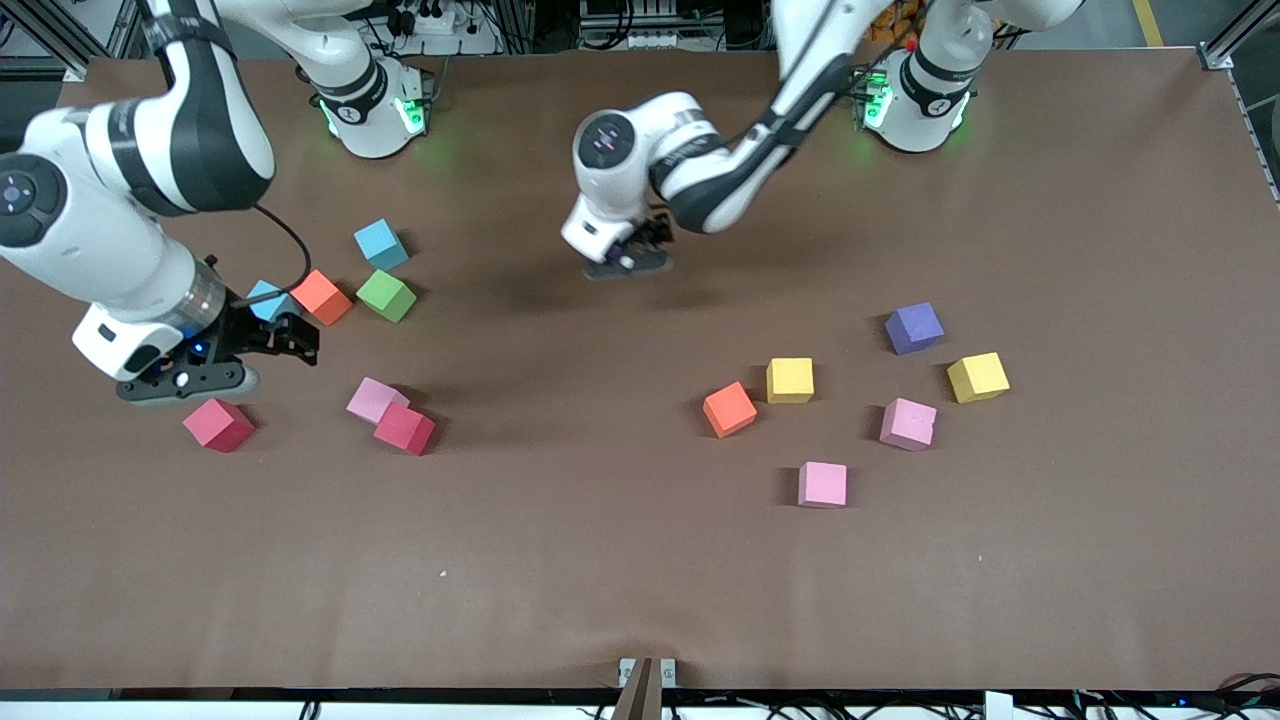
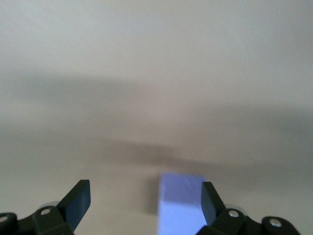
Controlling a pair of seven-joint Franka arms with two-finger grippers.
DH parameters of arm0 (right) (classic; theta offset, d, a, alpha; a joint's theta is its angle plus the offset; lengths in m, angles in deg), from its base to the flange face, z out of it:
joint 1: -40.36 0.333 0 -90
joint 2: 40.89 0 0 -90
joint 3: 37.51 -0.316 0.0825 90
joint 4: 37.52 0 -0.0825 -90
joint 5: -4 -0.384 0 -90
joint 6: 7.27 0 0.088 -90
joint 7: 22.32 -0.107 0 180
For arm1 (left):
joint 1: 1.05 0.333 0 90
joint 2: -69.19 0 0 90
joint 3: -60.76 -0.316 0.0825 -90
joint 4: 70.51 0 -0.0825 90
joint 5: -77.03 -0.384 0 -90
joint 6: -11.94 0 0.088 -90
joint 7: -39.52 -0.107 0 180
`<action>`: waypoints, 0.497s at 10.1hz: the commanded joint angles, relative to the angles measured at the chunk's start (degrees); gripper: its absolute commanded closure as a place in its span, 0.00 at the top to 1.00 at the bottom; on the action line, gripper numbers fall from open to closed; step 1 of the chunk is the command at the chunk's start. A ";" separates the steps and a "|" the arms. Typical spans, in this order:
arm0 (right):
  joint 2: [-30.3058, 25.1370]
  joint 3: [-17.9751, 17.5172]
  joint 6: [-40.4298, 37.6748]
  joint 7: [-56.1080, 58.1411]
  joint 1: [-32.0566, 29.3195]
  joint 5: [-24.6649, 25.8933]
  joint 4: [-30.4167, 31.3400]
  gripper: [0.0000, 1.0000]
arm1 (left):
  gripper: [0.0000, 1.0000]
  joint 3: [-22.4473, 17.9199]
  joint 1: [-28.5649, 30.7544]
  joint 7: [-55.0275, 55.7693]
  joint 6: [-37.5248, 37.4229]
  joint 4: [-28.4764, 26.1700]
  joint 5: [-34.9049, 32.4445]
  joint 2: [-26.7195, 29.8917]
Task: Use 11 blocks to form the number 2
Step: 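Set the purple cube at table center while the right gripper reaches red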
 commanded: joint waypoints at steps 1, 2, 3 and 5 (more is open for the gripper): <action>6.28 -0.22 5.70 3.30 -0.83 0.09 -0.50 1.00 | 1.00 0.93 11.98 -1.14 0.00 -7.12 -1.46 4.83; 9.10 -0.22 9.98 5.33 -0.66 0.09 -0.15 1.00 | 1.00 1.02 16.64 -6.37 0.53 -7.58 -3.20 5.28; 11.13 -0.22 12.20 9.87 -0.91 0.00 -0.06 1.00 | 1.00 1.19 20.34 -13.30 0.79 -7.24 -3.31 4.50; 13.86 -0.31 16.68 15.26 -0.13 0.00 -0.15 1.00 | 1.00 1.11 22.39 -18.81 3.16 -7.32 -3.39 3.79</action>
